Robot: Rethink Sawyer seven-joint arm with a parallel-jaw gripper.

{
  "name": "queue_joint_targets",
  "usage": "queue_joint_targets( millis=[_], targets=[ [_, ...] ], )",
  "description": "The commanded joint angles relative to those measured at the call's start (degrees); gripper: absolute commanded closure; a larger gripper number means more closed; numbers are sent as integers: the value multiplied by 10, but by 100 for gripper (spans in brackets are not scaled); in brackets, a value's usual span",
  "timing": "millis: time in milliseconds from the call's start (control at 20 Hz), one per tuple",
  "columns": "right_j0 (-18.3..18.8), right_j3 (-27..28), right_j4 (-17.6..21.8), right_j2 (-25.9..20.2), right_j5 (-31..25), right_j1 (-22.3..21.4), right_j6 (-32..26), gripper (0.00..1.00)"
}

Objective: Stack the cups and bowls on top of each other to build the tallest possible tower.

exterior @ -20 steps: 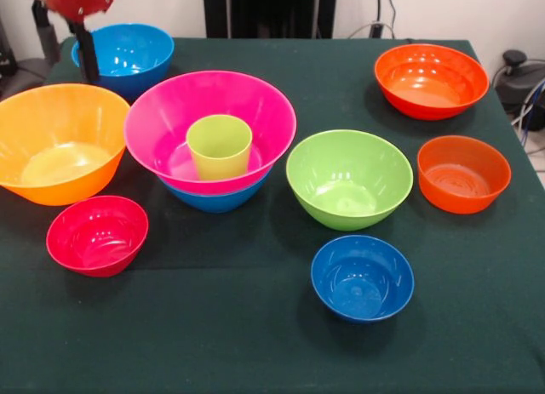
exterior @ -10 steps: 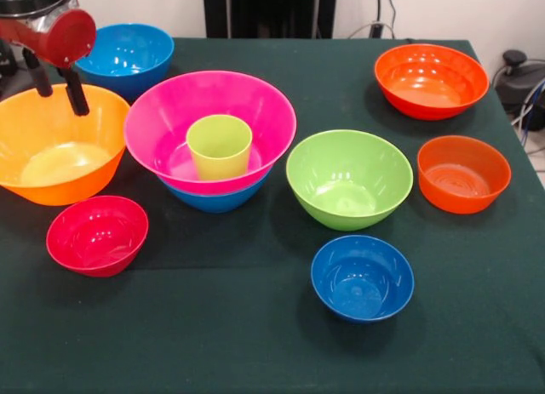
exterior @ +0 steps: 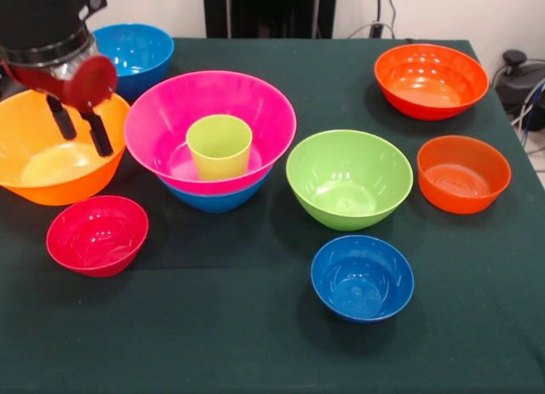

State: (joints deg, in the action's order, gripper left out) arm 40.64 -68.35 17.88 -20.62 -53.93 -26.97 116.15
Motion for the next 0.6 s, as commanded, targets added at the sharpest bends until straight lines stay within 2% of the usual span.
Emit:
queue_joint_targets(
  millis=[50, 600],
  targets=[
    [-25, 49, 42, -71, 35, 63, -167, 0],
    [-20, 75, 56, -97, 34, 70, -188, 0]
  ],
)
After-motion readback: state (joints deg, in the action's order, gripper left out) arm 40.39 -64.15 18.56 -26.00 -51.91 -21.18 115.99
